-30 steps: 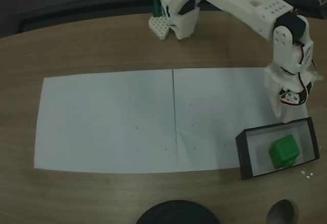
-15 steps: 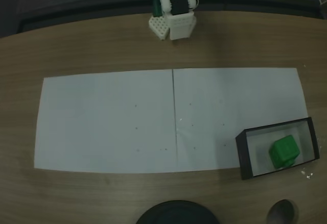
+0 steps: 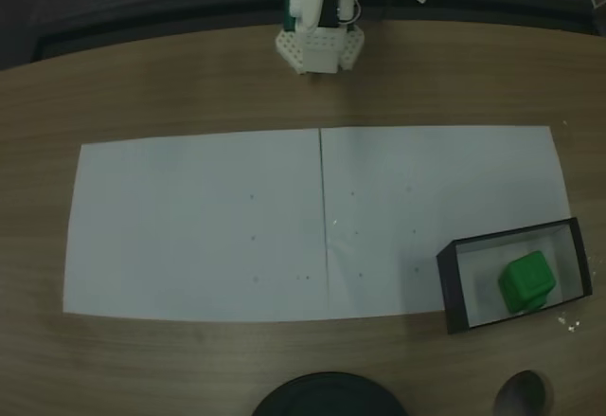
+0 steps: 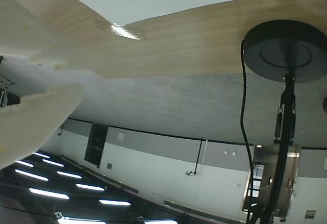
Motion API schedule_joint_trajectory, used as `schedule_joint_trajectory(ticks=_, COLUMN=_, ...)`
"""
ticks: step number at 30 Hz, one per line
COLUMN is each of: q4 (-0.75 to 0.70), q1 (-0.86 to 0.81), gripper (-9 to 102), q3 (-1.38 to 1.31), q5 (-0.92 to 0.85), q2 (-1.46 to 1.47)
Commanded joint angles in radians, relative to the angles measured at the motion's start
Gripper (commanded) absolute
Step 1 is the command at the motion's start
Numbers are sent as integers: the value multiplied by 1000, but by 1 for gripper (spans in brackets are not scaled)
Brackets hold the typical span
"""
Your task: Grab a green square and put it in the box.
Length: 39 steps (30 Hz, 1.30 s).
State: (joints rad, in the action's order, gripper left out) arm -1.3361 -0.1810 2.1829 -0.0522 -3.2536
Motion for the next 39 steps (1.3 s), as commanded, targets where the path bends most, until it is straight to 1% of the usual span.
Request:
schedule_joint_trajectory(ticks=1, q4=101, q1=-26, gripper=0, q3=121, q5=-2, q2=-38)
schedule_joint_trajectory(ticks=8, q4=304, q1=-21, gripper=0, q3=428, q5=-9, q2=-57)
schedule_joint_trajectory(ticks=14, q4=419, q1=-20, gripper=0, q3=666, q5=-2, q2=-60)
schedule_joint_trajectory(ticks=17, q4=442, q1=-20, gripper=0, q3=735, q5=-2, q2=-60)
schedule_joint_trajectory(ticks=27, q4=425, q1=71, gripper=0, q3=867, q5=0, q2=-60)
schedule_joint_trajectory(ticks=29, q4=387, q1=83, gripper=0, q3=856, q5=0, q2=-61)
schedule_joint_trajectory(ticks=37, q4=140, q1=97, gripper=0, q3=796, q5=0, q2=-61)
schedule_joint_trajectory(ticks=39, q4=106, q1=97, gripper=0, q3=790, q5=0, q2=-61)
